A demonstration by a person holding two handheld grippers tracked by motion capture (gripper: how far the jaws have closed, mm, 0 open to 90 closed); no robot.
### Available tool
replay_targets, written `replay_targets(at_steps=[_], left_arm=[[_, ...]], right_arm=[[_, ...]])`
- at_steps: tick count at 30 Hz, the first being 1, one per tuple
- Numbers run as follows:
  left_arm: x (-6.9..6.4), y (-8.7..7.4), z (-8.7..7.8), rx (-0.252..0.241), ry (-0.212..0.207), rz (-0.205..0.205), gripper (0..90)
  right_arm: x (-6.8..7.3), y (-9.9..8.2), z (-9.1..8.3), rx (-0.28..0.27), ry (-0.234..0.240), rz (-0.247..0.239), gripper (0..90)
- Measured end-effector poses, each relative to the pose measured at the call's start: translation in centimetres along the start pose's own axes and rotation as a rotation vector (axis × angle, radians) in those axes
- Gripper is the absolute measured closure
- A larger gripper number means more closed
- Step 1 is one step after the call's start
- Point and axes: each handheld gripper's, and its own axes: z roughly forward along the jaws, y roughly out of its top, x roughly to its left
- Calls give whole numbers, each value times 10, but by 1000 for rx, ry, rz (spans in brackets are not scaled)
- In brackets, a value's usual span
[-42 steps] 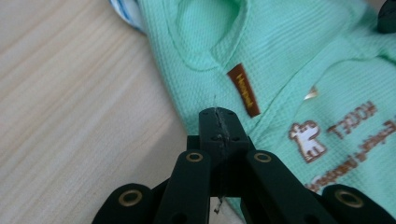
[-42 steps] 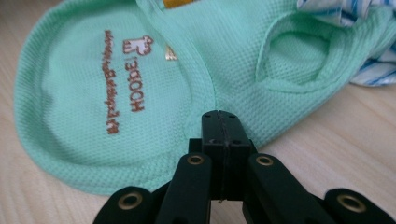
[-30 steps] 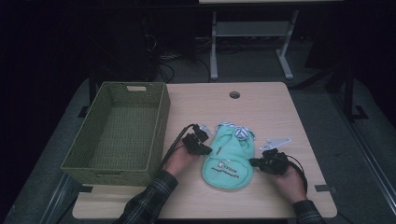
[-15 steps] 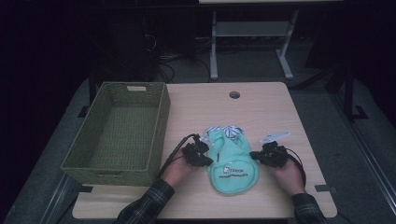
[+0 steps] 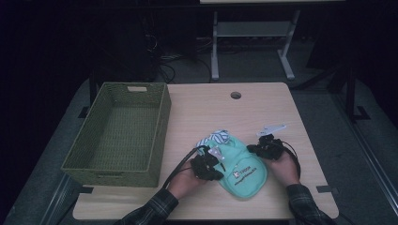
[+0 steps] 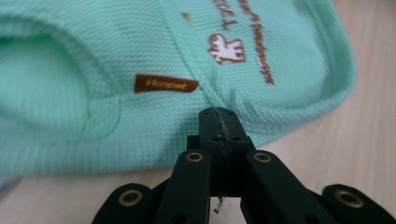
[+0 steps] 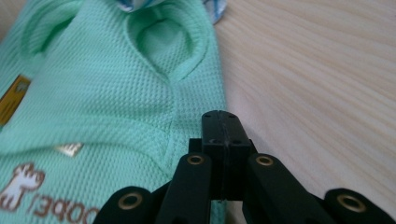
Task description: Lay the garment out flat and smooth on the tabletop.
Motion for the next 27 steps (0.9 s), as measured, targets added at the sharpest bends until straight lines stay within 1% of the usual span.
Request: replay_targets(at_steps=[2,5,7,8,9,10,11,12,13,14,15,16,17,18,19,20,23,24,25,26,27], left_arm=[[-7,3,4,-2,-15,16,897],[-7,4,4,2,-16,21,897],[-5,3,2,-8,-20,12,897],[-3,2,-1,-26,-14,0,897],[-3,2,-1,-26,-14,0,896],[-1,2,-6,-41,-9,-9,896],[-1,2,-6,-41,-9,-9,896],[3,2,-11,-58,4,-18,896],[3,2,-11,-58,4,-18,895],[6,0,-17,-67,16,-27,891],[6,0,-17,-67,16,-27,885],[10,-1,-21,-80,30,-37,875],[10,-1,-21,-80,30,-37,866],[14,-3,-26,-92,49,-49,852],[14,-3,-26,-92,49,-49,838],[18,-4,-30,-101,66,-57,820],[24,-5,-36,-114,93,-72,761],[27,-5,-38,-111,101,-67,748],[29,-5,-40,-118,114,-76,727],[31,-5,-42,-120,129,-72,707],[33,-4,-44,-129,139,-83,692]], right_arm=[[0,1,1,-2,1,3,899],[1,1,0,-4,-2,0,898],[2,0,-4,-17,6,1,898],[3,-1,-10,-40,14,7,898],[3,-1,-10,-40,14,7,898],[5,-3,-16,-54,25,8,898],[5,-3,-16,-54,25,8,898],[7,-5,-20,-68,39,14,898],[7,-5,-20,-68,39,14,898],[10,-9,-24,-75,56,14,898],[10,-9,-24,-75,56,14,898],[15,-12,-27,-81,68,7,898],[15,-12,-27,-81,68,7,898],[20,-16,-30,-85,74,1,897],[20,-16,-30,-85,74,1,897],[25,-20,-33,-86,86,-1,896],[31,-27,-36,-73,96,-9,897],[33,-28,-36,-68,99,-10,896],[35,-29,-37,-64,104,-10,896],[37,-31,-37,-63,109,-16,897],[39,-31,-37,-56,112,-20,896]])
